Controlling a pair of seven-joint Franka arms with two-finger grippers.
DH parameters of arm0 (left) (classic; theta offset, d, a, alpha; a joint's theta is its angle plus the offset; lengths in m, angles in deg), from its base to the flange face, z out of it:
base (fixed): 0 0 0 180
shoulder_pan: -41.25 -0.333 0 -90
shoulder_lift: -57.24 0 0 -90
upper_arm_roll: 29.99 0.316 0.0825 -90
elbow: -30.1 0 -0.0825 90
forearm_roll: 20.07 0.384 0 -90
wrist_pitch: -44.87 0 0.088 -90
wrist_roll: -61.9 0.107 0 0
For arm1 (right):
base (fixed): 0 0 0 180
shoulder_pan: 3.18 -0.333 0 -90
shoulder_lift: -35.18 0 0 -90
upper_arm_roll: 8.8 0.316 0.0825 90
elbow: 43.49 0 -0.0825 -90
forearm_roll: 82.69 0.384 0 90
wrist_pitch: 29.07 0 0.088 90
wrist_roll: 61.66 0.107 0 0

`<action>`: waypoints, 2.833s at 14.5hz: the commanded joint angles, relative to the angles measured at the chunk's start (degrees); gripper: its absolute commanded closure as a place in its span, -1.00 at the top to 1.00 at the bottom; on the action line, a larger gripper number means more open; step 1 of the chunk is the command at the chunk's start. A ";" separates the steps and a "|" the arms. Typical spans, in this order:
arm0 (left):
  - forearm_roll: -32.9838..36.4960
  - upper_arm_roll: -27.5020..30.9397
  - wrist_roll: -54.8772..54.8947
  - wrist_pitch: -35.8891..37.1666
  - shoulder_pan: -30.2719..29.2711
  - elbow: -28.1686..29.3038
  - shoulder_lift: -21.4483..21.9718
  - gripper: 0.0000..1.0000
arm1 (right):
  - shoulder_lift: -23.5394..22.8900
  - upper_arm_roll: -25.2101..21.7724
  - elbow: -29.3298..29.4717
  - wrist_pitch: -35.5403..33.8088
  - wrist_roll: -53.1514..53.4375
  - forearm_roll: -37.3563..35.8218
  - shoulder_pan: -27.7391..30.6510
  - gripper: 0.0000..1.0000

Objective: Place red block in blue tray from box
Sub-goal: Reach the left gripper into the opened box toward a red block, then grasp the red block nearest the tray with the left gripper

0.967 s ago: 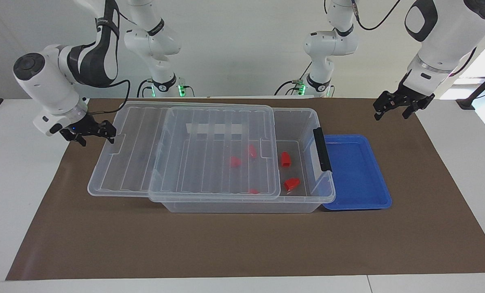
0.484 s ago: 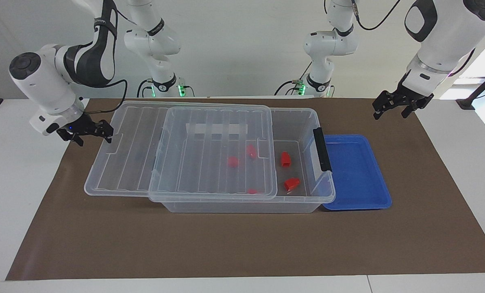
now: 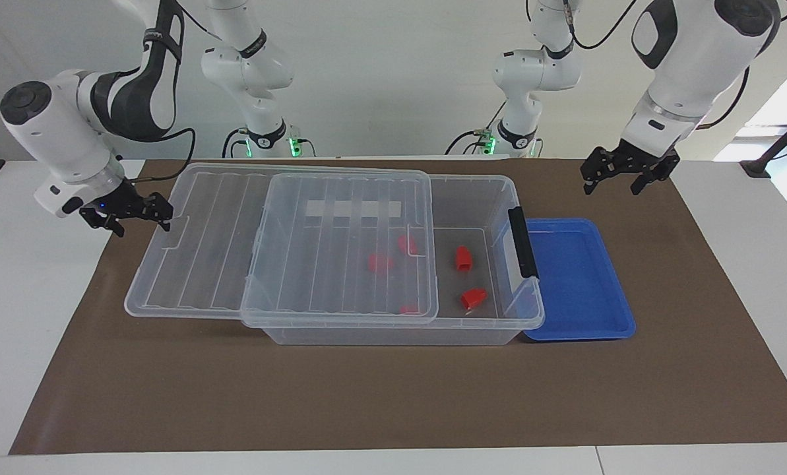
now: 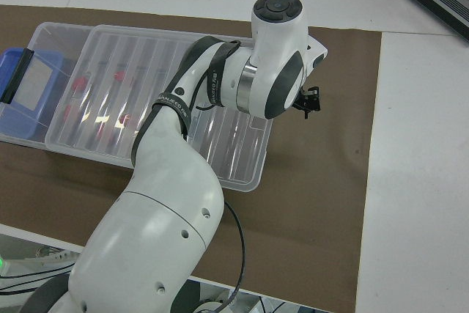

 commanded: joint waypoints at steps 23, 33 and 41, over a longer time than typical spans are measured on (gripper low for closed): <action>0.56 0.22 -24.00 -39.79 21.36 26.57 -7.68 1.00 | -2.49 4.78 21.79 -21.59 8.13 0.09 -1.39 1.00; 0.56 0.04 -24.35 -49.55 21.54 30.27 -10.93 1.00 | -1.18 6.36 22.67 -26.17 12.79 0.18 -1.39 1.00; 0.47 0.39 -30.15 -48.24 22.33 30.36 -10.06 -1.00 | -0.91 6.37 22.32 -26.08 12.79 0.18 -1.39 1.00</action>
